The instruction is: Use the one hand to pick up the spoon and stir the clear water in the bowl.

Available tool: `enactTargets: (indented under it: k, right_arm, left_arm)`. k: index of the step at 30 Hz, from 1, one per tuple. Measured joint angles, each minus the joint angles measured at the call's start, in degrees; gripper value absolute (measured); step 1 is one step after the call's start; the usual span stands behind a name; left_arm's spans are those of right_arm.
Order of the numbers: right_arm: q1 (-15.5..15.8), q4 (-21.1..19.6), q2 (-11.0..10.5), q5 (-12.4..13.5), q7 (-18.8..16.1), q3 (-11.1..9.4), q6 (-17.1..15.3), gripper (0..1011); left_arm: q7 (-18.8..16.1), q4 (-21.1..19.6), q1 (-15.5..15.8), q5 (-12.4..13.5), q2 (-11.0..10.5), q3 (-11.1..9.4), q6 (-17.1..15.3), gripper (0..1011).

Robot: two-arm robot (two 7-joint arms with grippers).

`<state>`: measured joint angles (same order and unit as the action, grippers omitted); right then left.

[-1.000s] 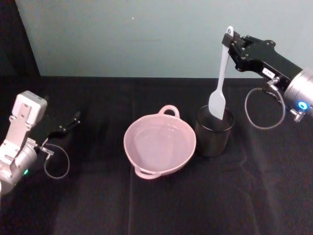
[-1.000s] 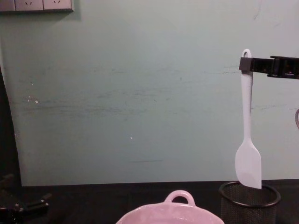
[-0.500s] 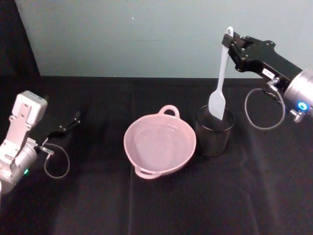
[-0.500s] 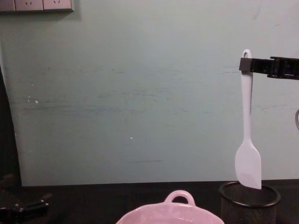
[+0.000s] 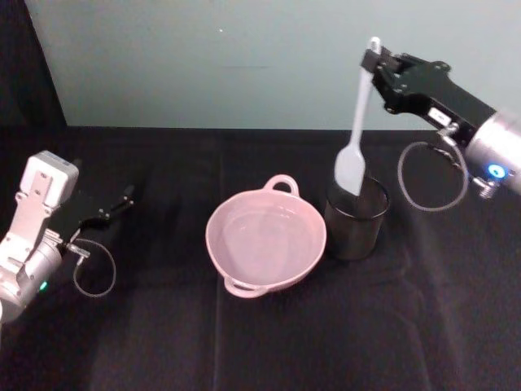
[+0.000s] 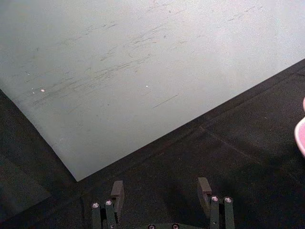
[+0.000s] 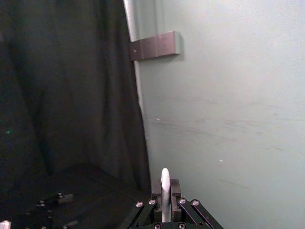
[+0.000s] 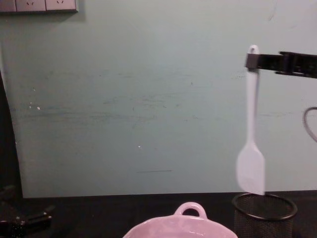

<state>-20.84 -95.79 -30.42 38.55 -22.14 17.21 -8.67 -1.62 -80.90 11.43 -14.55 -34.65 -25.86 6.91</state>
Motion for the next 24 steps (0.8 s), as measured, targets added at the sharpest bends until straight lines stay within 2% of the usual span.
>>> enactTargets:
  k: [5, 12, 19, 24]
  right_arm:
    - [-1.7, 0.7, 1.6, 0.0, -0.8, 2.3, 0.4, 110]
    - [-4.9, 5.0, 5.5, -1.7, -3.1, 7.7, 2.5, 111]
    - [-5.7, 9.8, 8.1, -3.9, -5.3, 11.0, 5.8, 110]
    - [-5.2, 12.3, 9.3, -5.3, -6.6, 12.5, 7.6, 111]
  left_arm:
    - [0.0, 0.0, 0.0, 0.0, 0.0, 0.0, 0.0, 1011]
    - [0.0, 0.0, 0.0, 0.0, 0.0, 0.0, 0.0, 1011]
    - [0.0, 0.0, 0.0, 0.0, 0.0, 0.0, 0.0, 1011]
    - [0.0, 0.0, 0.0, 0.0, 0.0, 0.0, 0.0, 1011]
